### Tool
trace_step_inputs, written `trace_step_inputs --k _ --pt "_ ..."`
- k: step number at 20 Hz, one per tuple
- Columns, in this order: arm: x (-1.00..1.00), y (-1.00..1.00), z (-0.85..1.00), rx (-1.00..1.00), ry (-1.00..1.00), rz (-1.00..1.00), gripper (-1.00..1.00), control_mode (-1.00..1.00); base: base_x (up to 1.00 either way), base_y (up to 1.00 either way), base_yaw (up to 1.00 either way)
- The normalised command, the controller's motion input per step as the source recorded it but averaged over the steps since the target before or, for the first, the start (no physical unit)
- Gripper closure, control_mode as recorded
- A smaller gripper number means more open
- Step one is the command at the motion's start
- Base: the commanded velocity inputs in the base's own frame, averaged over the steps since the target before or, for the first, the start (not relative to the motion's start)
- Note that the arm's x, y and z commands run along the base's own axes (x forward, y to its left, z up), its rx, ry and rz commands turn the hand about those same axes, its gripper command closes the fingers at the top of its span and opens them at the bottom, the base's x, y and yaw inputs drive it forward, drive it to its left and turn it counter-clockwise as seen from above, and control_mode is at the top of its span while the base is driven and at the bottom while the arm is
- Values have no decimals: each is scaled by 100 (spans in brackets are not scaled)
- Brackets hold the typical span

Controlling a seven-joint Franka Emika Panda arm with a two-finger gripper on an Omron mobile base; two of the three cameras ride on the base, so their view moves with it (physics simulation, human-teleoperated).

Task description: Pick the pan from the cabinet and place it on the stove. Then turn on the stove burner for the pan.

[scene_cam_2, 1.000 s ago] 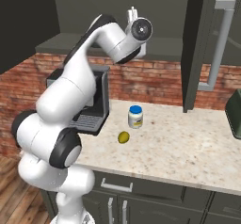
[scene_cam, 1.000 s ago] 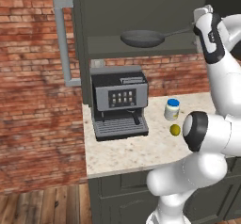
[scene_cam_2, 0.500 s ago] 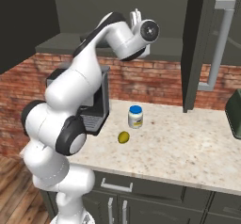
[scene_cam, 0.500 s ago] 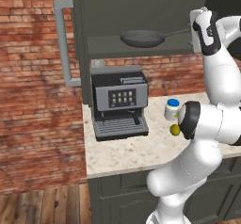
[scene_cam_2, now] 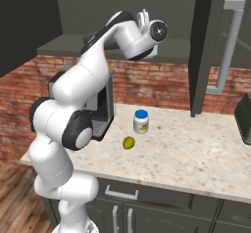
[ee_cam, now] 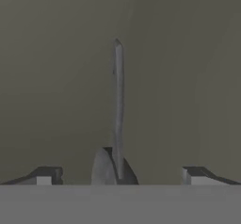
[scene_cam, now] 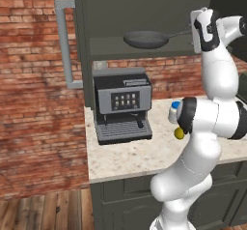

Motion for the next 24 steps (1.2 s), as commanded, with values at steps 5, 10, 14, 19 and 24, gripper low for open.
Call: trace_step_inputs --k 5,10,14,19,24 --pt "30 0 -13 0 0 1 -100 -100 0 0 0" --pt "31 0 -17 0 0 1 -100 -100 0 0 0" --pt "32 0 -2 0 -1 0 -100 -100 0 0 0" --pt "21 0 4 0 -6 0 -100 -100 0 0 0" --pt "26 0 16 -1 -7 1 -100 -100 0 0 0"
